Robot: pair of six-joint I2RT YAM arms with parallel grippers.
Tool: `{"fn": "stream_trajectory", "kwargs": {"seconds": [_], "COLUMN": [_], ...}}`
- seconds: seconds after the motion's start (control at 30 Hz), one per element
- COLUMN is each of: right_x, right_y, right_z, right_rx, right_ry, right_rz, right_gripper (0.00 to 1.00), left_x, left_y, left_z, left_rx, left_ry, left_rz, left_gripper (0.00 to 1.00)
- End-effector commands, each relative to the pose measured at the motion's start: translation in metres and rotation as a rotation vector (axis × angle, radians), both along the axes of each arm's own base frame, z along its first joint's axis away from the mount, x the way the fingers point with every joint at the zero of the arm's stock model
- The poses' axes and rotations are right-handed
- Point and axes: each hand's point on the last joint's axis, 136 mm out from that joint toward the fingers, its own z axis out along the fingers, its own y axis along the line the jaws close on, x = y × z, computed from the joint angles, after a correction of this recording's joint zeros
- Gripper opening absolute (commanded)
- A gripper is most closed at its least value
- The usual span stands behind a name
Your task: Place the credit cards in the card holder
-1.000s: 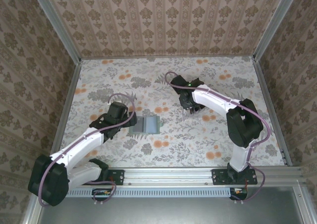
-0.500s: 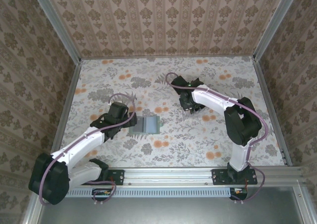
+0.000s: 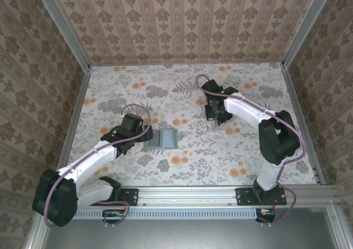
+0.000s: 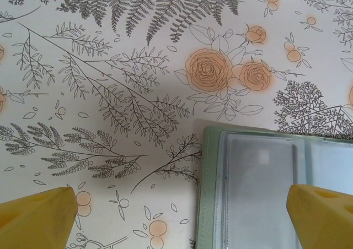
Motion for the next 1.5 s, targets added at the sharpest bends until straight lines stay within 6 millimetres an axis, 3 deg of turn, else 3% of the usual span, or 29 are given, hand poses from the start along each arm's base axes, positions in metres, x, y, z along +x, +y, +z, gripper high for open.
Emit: {"fn": "stream_trajectory", "kwargs": {"seconds": [0.0,0.2,0.33,0.5,0.63,0.83,1.17,1.47], "right_x": [-0.003,-0.01,-0.023,-0.041,-0.052,-0.061,-0.066,-0.076], "right_y": [0.012,0.034,0.069,0.138,0.19,0.232,0.241,0.227], "right_z": [0.028,0.072,0.083,0.073,0.05,0.014,-0.02,-0.04], "right_rx": [0.111,0.296,0.406,0.524,0.551,0.559,0.522,0.449], "right_ry": [-0.044,-0.137,-0.173,-0.19,-0.199,-0.188,-0.175,-0.137], "right_rz": [-0.004,-0.012,0.011,0.05,0.058,0.019,-0.029,-0.019], "right_gripper": [0.0,0.0,0.0,0.0,0.0,0.0,0.0,0.0], "left_x": [-0.002,-0.002,-0.002,-0.002,-0.001,-0.001,-0.003,-0.002], "left_y": [0.001,0.004,0.004,0.01,0.013,0.017,0.018,0.017], "left_z": [-0.003,-0.003,-0.002,-0.001,0.001,0.005,0.005,0.005], "left_rx": [0.009,0.018,0.018,0.026,0.034,0.048,0.043,0.045], "left_ry": [0.017,0.017,0.014,0.01,0.0,-0.011,-0.015,-0.01], "left_rz": [-0.002,0.009,0.018,0.054,0.077,0.09,0.094,0.083], "left_gripper": [1.0,1.0,1.0,1.0,1.0,1.0,1.0,1.0]}}
